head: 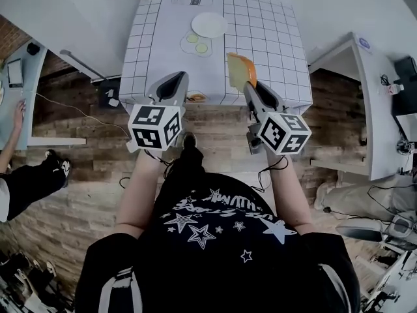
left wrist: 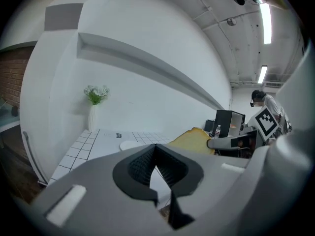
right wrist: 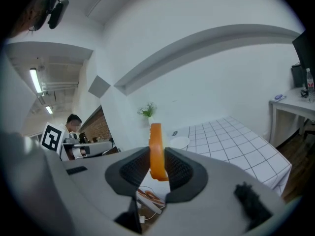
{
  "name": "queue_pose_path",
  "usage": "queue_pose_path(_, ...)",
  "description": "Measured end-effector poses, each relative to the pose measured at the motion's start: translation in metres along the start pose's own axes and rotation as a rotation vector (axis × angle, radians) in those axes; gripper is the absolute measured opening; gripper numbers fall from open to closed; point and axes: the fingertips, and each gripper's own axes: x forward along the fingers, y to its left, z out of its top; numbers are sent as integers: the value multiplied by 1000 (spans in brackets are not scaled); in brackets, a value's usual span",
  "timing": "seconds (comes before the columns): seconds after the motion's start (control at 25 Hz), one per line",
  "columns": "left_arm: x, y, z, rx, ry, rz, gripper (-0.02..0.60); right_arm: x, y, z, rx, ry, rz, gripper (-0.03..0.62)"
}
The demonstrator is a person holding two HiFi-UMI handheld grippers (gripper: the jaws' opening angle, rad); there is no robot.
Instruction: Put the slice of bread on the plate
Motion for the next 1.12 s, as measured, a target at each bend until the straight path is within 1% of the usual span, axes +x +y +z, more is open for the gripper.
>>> queue_pose_path(0.48,52,66,30,9,6,-47,9,82,-3,33,-23,4,-44,96)
queue_pose_path(0.76,84,103,36,9,25,-79,9,129,-13,39,-41,21,-85,95)
queue_pose_path(0.96,103,122,39,8,39,-107,9,145,-23,40,-40,34,-126,95)
queue_pose_path(1.12,116,127,38,2,51,-124,9,149,-30,39,-41,47,-151,95)
